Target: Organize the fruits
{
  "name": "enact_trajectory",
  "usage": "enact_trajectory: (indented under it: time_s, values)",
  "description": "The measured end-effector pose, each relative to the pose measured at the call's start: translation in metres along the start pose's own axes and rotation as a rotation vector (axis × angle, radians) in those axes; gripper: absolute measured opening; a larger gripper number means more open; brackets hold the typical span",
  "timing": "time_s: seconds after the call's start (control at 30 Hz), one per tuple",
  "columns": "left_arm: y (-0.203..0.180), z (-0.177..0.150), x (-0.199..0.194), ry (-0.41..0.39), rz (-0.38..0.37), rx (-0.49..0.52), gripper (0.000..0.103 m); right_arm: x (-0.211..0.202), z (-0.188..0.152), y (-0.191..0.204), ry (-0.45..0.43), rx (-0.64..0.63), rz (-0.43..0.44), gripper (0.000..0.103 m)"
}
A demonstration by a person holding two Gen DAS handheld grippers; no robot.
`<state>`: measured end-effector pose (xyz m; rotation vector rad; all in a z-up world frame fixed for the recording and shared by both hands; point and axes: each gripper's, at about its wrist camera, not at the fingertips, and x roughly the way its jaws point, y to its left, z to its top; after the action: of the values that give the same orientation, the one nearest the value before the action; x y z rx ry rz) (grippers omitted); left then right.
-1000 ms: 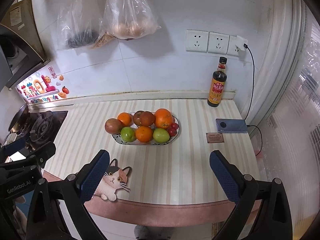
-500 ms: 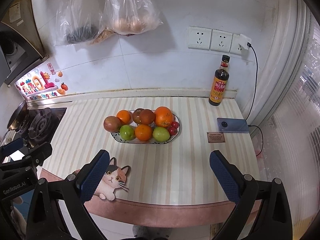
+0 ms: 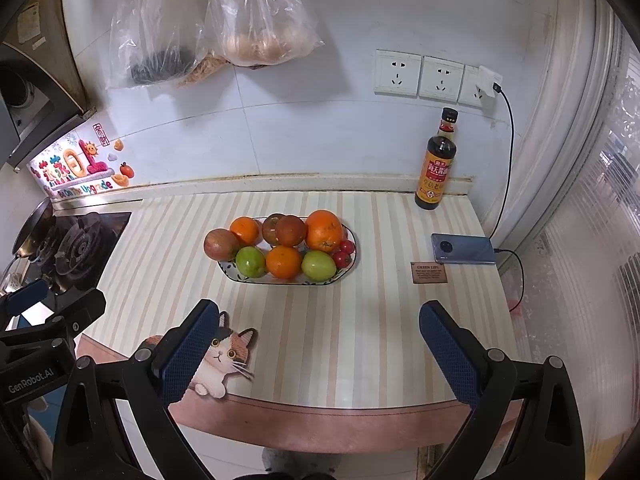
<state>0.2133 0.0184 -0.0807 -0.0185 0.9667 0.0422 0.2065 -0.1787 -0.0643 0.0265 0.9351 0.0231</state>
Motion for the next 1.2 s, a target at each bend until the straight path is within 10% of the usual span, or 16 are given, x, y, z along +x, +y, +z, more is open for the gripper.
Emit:
enact_trajectory:
  time_s: [1.2]
  values:
    - [-0.0025,-0.006,-0.009,-0.001,0.003,-0.006,0.103,-0.0069,-0.0038,0.0034,0.004,-0.011,-0.001,0.102]
